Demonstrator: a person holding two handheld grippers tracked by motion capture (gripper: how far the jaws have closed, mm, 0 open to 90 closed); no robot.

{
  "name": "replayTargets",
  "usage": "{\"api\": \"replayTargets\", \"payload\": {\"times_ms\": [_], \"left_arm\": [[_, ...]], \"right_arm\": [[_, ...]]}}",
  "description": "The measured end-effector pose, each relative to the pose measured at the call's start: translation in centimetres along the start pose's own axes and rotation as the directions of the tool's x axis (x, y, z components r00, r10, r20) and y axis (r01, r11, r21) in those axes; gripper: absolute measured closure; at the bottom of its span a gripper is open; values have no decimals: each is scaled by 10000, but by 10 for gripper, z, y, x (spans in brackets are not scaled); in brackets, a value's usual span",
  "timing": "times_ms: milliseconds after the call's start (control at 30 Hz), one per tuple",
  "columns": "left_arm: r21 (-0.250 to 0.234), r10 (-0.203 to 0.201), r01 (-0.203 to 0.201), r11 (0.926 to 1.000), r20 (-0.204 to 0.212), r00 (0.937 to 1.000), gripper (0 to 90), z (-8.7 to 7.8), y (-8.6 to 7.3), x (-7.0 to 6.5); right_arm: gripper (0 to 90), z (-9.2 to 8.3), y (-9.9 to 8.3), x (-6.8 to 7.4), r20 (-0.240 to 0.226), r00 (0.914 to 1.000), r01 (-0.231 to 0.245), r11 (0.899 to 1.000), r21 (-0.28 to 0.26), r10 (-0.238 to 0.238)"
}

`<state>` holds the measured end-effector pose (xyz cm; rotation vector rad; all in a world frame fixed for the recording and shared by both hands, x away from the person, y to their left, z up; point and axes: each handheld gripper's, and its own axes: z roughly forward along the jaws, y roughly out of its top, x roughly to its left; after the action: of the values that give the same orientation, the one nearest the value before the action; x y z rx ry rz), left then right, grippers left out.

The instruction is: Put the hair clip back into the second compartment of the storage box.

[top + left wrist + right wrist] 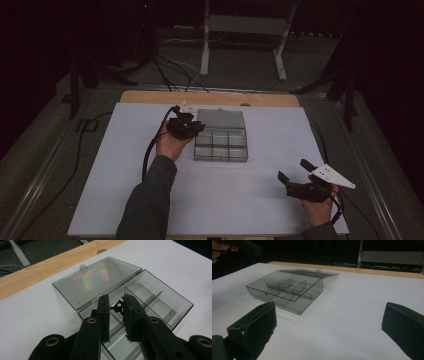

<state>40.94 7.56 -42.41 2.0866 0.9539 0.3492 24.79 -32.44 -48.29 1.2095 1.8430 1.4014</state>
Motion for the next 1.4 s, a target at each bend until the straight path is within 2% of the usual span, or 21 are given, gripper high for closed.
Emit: {"api": "replayTargets", "payload": {"times_ms": [500, 933, 1400], "left_arm": [[-47, -161, 162, 9999, 125, 9998, 778, 15, 4, -3], [-38, -180, 181, 9998, 208, 9996, 779, 28, 11, -10], [-101, -375, 378, 9992, 333, 9987, 779, 38, 12, -17]], "right_arm": [[0, 0, 0, -1, -4, 10000, -87, 10000, -41, 87], [0, 0, 0, -2, -27, 9999, -141, 9999, -87, 141], [0, -1, 1, -2, 3, 9998, -185, 9997, -134, 185]]}}
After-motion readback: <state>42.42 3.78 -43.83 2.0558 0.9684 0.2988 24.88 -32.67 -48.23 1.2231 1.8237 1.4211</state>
